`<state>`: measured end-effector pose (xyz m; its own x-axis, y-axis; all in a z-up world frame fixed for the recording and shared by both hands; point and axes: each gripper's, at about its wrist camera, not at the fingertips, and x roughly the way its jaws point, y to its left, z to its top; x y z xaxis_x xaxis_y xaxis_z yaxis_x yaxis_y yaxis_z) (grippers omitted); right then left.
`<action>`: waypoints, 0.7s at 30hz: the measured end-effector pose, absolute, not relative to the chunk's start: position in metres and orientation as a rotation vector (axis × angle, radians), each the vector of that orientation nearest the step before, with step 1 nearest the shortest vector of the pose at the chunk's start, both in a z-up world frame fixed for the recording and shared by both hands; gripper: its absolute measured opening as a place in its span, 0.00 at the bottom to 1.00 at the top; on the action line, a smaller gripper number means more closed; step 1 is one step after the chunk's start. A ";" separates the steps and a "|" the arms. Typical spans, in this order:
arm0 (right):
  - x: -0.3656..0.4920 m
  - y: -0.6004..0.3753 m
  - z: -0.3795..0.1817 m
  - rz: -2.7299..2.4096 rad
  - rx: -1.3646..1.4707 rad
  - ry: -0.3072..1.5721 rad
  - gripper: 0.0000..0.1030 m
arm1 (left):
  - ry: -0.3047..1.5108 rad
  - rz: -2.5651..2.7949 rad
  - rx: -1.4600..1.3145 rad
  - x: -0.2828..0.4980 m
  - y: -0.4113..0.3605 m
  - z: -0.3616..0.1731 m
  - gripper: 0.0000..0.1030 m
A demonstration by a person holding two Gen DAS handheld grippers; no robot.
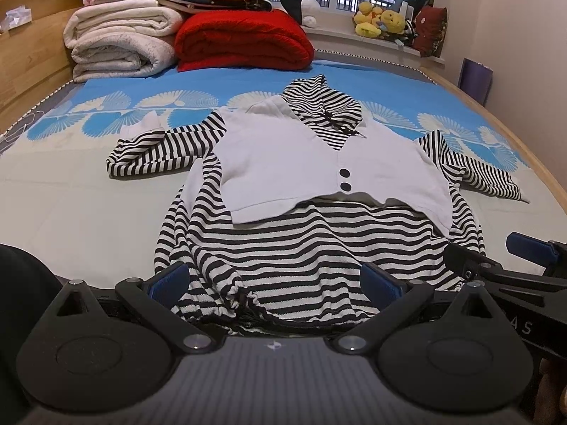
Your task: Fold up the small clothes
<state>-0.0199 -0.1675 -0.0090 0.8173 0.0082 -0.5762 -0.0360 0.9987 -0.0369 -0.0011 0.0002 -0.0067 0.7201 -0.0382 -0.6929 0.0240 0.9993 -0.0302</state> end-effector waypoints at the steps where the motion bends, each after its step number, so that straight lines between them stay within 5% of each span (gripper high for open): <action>1: -0.020 -0.167 -0.009 0.024 -0.047 0.616 0.77 | 0.766 -0.034 -0.020 -0.001 0.000 -0.007 0.99; 21: -0.019 -0.167 -0.011 0.025 -0.049 0.625 0.77 | 0.767 -0.033 -0.019 -0.001 0.000 -0.006 0.99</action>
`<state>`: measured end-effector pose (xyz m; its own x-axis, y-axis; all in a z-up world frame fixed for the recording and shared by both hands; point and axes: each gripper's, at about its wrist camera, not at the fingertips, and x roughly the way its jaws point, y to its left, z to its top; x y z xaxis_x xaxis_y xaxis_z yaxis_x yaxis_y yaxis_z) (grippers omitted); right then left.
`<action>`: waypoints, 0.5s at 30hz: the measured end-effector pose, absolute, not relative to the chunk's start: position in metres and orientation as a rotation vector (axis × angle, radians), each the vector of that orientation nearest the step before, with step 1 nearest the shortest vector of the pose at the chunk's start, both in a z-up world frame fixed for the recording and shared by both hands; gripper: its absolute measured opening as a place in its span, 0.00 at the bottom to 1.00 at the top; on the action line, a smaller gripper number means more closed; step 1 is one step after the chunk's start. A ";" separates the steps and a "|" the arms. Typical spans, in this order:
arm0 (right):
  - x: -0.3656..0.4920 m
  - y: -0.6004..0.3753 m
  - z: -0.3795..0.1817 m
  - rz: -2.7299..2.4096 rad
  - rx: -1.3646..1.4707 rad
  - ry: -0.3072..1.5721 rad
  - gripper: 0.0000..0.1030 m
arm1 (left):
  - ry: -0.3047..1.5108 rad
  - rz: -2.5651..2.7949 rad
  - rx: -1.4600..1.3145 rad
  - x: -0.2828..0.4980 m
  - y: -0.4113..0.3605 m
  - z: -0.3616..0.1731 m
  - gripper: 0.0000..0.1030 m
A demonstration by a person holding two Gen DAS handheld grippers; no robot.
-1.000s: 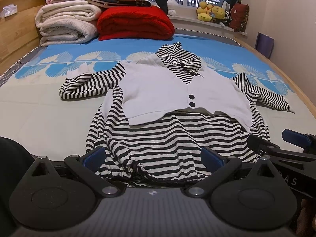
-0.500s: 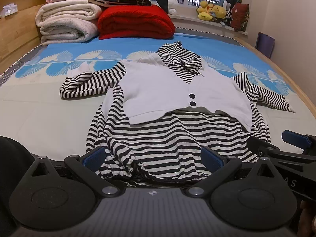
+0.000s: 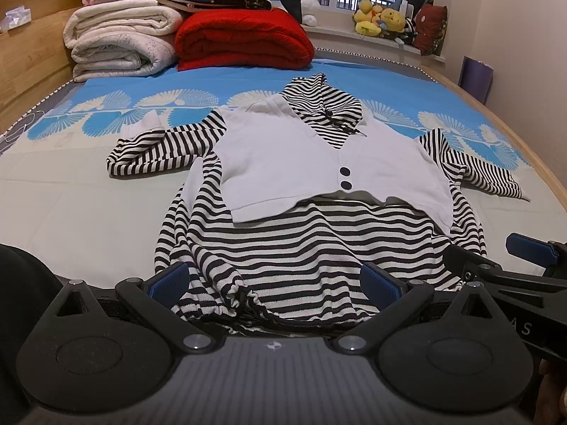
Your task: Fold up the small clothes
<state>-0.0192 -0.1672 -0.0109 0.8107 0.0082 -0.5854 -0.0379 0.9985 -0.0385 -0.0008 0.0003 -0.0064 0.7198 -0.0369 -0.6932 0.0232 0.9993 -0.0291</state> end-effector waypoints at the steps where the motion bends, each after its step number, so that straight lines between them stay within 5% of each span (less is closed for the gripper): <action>1: -0.019 -0.167 -0.011 0.024 -0.049 0.625 0.77 | 0.767 -0.033 -0.019 -0.001 0.000 -0.006 0.99; 15: -0.019 -0.167 -0.010 0.023 -0.050 0.627 0.77 | 0.767 -0.033 -0.018 -0.001 0.000 -0.006 0.99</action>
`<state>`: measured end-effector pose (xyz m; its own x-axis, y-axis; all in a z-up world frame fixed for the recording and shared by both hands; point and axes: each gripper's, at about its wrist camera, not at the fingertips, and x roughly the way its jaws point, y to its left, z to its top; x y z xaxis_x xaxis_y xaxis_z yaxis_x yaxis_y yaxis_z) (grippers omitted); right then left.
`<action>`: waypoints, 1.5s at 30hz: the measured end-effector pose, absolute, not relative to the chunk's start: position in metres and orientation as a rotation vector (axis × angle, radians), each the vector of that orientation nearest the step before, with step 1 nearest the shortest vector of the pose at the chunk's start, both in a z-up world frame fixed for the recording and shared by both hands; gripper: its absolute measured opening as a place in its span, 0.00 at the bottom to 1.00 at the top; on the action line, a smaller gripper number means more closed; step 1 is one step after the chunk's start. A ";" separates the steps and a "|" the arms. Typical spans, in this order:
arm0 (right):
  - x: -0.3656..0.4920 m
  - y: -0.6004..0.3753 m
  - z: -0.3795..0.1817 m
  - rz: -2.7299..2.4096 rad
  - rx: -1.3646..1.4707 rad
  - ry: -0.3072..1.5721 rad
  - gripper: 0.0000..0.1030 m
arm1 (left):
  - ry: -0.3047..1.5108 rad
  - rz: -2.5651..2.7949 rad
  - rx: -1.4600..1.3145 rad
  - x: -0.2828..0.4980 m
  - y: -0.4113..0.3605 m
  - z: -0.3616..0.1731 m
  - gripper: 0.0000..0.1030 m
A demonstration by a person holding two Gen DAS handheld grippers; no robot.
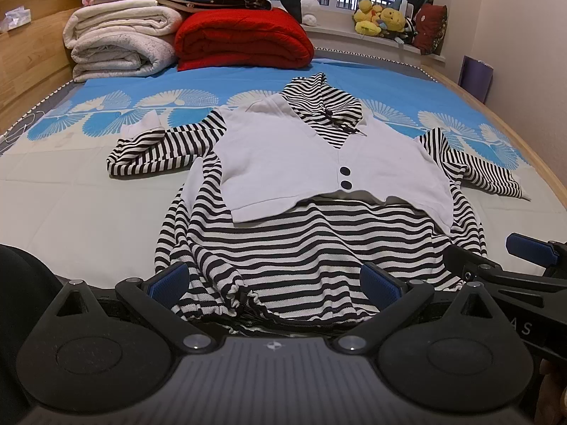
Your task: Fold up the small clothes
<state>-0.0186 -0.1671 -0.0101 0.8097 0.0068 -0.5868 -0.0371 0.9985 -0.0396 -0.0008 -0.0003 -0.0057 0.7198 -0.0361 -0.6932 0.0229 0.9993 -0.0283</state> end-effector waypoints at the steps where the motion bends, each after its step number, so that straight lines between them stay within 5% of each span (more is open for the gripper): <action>1: -0.019 -0.167 -0.010 0.023 -0.050 0.627 0.77 | 0.767 -0.032 -0.018 -0.001 0.000 -0.006 0.99; 15: -0.008 -0.176 -0.008 0.049 -0.028 0.626 0.76 | 0.757 -0.035 0.005 0.005 0.000 -0.005 0.99; 24: 0.082 -0.269 0.014 -0.116 -0.028 0.518 0.76 | 0.705 -0.125 0.208 0.115 0.037 0.010 0.99; 35: 0.115 -0.348 -0.100 -0.252 0.207 1.034 0.76 | 1.152 0.031 -0.027 0.193 0.110 -0.107 0.88; 38: 0.117 -0.355 -0.116 -0.270 0.239 1.104 0.75 | 1.179 -0.011 0.076 0.193 0.106 -0.119 0.73; 39: 0.119 -0.356 -0.122 -0.279 0.256 1.131 0.72 | 1.189 -0.010 0.096 0.192 0.105 -0.121 0.65; 42: 0.130 -0.350 -0.128 -0.277 0.267 1.170 0.40 | 1.174 -0.042 0.068 0.189 0.109 -0.117 0.34; 44: 0.130 -0.347 -0.126 -0.274 0.255 1.149 0.10 | 1.174 -0.039 0.068 0.185 0.111 -0.116 0.28; 45: 0.130 -0.346 -0.126 -0.286 0.252 1.150 0.10 | 1.178 -0.041 0.071 0.184 0.111 -0.116 0.27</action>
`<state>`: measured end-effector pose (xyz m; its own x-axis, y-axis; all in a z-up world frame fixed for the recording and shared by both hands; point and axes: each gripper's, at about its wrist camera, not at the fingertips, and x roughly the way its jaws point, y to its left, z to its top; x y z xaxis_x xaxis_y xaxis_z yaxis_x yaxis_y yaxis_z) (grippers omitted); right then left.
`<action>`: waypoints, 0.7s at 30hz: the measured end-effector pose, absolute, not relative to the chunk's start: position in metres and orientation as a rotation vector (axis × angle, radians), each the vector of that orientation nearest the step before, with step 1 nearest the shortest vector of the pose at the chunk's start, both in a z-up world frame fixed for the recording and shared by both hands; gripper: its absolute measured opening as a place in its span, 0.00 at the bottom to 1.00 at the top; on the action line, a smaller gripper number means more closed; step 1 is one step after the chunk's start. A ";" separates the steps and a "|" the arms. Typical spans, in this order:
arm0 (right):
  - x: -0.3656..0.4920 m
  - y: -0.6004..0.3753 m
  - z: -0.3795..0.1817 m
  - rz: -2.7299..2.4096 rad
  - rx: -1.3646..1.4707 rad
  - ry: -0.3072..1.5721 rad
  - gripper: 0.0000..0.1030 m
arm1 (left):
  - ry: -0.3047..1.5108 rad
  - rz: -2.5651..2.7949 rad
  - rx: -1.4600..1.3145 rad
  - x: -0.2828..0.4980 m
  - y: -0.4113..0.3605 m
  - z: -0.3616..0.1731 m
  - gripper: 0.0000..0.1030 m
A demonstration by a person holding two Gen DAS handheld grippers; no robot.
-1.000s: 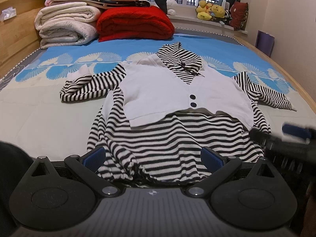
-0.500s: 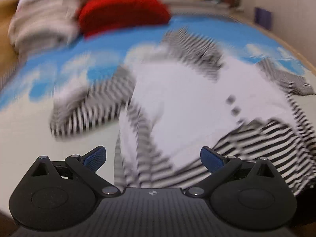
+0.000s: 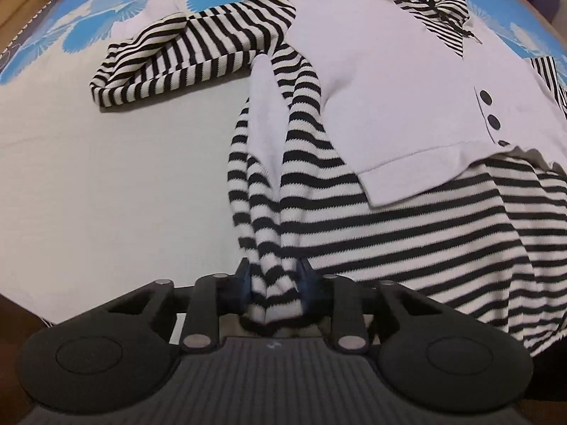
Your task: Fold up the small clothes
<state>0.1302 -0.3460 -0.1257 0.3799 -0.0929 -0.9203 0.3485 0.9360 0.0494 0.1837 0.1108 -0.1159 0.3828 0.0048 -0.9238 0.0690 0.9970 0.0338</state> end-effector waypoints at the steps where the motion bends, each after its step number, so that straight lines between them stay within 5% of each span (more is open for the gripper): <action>1: 0.132 -0.348 -0.127 -0.303 0.248 1.149 0.09 | 1.179 -0.047 0.074 0.182 0.111 -0.116 0.27; 5: 0.135 -0.347 -0.128 -0.375 0.210 1.143 0.10 | 1.172 -0.043 0.119 0.177 0.105 -0.115 0.40; 7: 0.131 -0.344 -0.124 -0.388 0.188 1.114 0.13 | 1.134 -0.014 0.162 0.177 0.102 -0.110 0.61; 8: 0.130 -0.342 -0.120 -0.392 0.179 1.086 0.14 | 1.091 -0.001 0.196 0.174 0.099 -0.104 0.63; 15: 0.115 -0.312 -0.079 -0.289 0.021 0.814 0.47 | 0.964 -0.097 0.174 0.166 0.072 -0.078 0.64; 18: 0.122 -0.301 -0.091 -0.169 0.029 0.895 0.60 | 1.073 -0.131 0.184 0.175 0.066 -0.096 0.64; 21: 0.136 -0.299 -0.127 -0.138 0.046 1.128 0.59 | 1.211 -0.110 0.255 0.178 0.061 -0.123 0.68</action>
<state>0.1356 -0.2989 -0.1266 0.4208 -0.0863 -0.9030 0.1333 0.9905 -0.0325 0.1785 0.0608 -0.1232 0.3513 0.0511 -0.9349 0.2194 0.9662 0.1353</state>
